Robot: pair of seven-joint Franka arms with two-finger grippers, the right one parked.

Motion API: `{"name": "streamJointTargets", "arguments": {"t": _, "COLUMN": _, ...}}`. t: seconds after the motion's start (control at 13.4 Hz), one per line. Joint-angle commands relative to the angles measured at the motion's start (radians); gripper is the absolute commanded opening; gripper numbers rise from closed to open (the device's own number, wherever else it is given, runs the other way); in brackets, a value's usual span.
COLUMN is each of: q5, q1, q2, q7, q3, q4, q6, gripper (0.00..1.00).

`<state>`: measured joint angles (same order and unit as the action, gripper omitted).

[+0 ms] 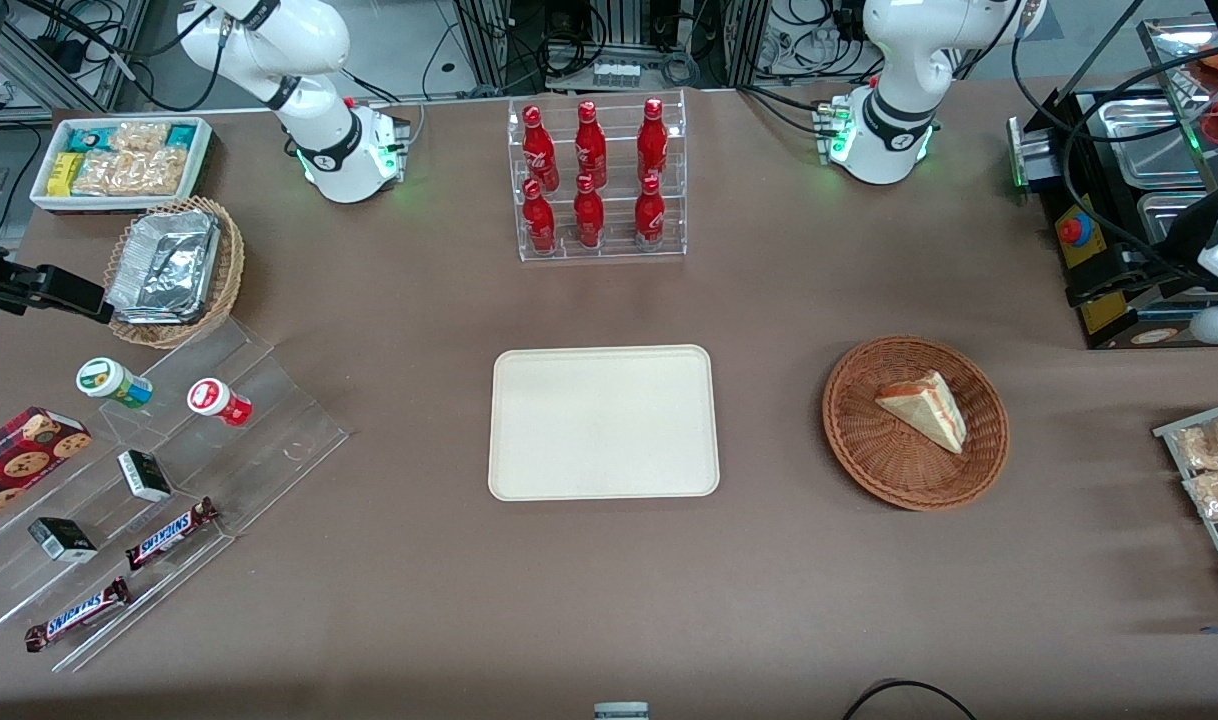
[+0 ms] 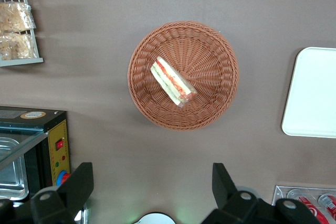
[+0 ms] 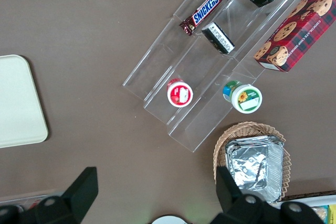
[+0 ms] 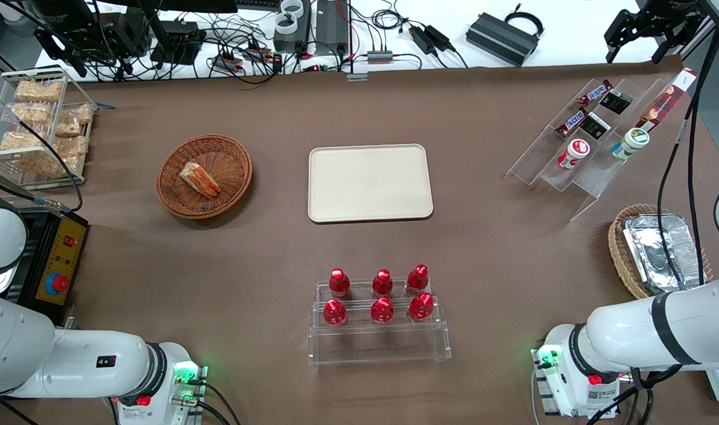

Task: Place sandwich from basket to tray
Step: 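Move the left gripper down over the wrapped sandwich in the wicker basket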

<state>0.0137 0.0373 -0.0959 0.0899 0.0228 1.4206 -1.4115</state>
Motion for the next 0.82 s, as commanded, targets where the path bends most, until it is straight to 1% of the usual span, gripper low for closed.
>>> {"name": "streamJointTargets", "arguments": {"t": 0.0, "q5": 0.020, "q1": -0.002, "q2": 0.002, "q7": -0.016, "q3": -0.004, "q4": -0.016, "q6": 0.022, "gripper": 1.00}}
{"name": "streamJointTargets", "arguments": {"t": 0.15, "q5": 0.023, "q1": 0.003, "q2": -0.010, "q7": -0.019, "q3": -0.004, "q4": -0.012, "q6": 0.020, "gripper": 1.00}}
{"name": "streamJointTargets", "arguments": {"t": 0.22, "q5": 0.046, "q1": 0.012, "q2": -0.022, "q7": -0.018, "q3": -0.004, "q4": 0.004, "q6": 0.013, "gripper": 1.00}}
{"name": "streamJointTargets", "arguments": {"t": 0.3, "q5": 0.064, "q1": 0.013, "q2": -0.024, "q7": -0.015, "q3": -0.003, "q4": 0.055, "q6": -0.016, "gripper": 1.00}}
{"name": "streamJointTargets", "arguments": {"t": 0.45, "q5": 0.063, "q1": 0.012, "q2": -0.007, "q7": 0.008, "q3": 0.000, "q4": 0.217, "q6": -0.165, "gripper": 1.00}}
{"name": "streamJointTargets", "arguments": {"t": 0.52, "q5": 0.063, "q1": 0.010, "q2": -0.004, "q7": 0.040, "q3": 0.003, "q4": 0.272, "q6": -0.228, "gripper": 1.00}}
{"name": "streamJointTargets", "arguments": {"t": 0.74, "q5": 0.063, "q1": 0.007, "q2": 0.007, "q7": 0.245, "q3": 0.008, "q4": 0.450, "q6": -0.442, "gripper": 1.00}}
